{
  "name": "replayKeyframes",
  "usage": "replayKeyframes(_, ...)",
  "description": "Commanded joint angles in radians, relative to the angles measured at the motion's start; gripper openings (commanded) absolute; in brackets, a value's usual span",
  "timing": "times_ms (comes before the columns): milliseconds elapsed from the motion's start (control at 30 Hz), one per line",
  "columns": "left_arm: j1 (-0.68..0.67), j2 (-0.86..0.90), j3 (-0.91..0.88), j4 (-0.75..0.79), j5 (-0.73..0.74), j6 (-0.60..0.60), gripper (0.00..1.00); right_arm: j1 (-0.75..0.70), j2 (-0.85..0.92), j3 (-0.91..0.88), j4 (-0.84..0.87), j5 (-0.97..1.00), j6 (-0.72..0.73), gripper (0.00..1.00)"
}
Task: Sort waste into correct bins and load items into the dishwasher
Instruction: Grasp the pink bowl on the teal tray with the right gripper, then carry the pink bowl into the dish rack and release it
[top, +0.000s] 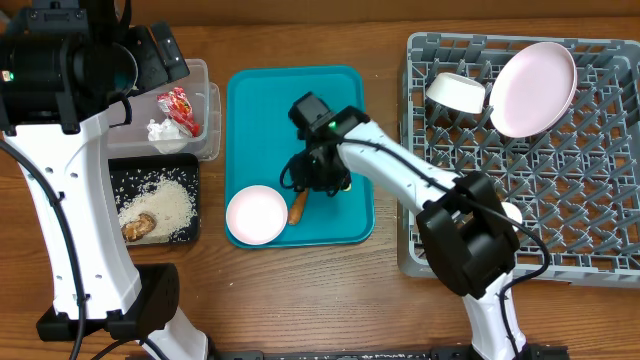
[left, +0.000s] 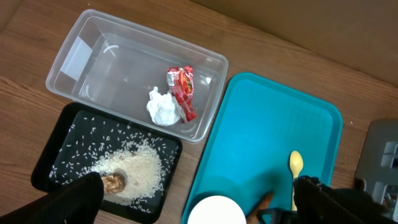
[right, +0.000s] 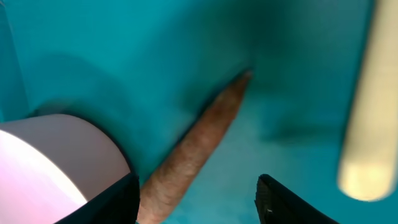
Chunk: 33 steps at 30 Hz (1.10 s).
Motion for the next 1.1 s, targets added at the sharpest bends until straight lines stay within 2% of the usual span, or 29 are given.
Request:
replayKeyframes(0, 0.0, 0.005, 0.01, 0.0, 0.008, -0.014, 1.0, 0.01, -0.016, -0.001, 0.035, 0.01, 0.011, 0.62)
replayKeyframes(100, 0.0, 0.005, 0.009, 0.0, 0.008, -0.014, 1.0, 0.011, -0.016, -0.001, 0.064, 0.004, -0.004, 0.62)
replayKeyframes(367, 0.0, 0.005, 0.01, 0.001, 0.009, -0.014, 1.0, 0.012, -0.016, 0.04, 0.09, -0.21, -0.233, 0.63)
replayKeyframes(533, 0.0, 0.005, 0.01, 0.0, 0.008, -0.014, 1.0, 0.024, -0.016, 0.032, 0.08, -0.235, -0.254, 0.61)
replayKeyframes(667, 0.0, 0.005, 0.01, 0.001, 0.008, -0.014, 1.0, 0.05, -0.016, 0.011, 0.097, -0.232, -0.256, 0.48)
replayKeyframes(900, 0.0, 0.005, 0.01, 0.001, 0.008, -0.014, 1.0, 0.084, -0.014, -0.037, 0.144, -0.156, -0.196, 0.41)
replayKeyframes(1000, 0.0, 0.005, 0.01, 0.0, 0.008, -0.014, 1.0, 0.084, -0.014, -0.037, 0.142, -0.152, -0.194, 0.32)
replayKeyframes(1067, 0.0, 0.005, 0.01, 0.001, 0.008, -0.014, 1.0, 0.082, -0.014, -0.037, 0.14, -0.142, -0.185, 0.22)
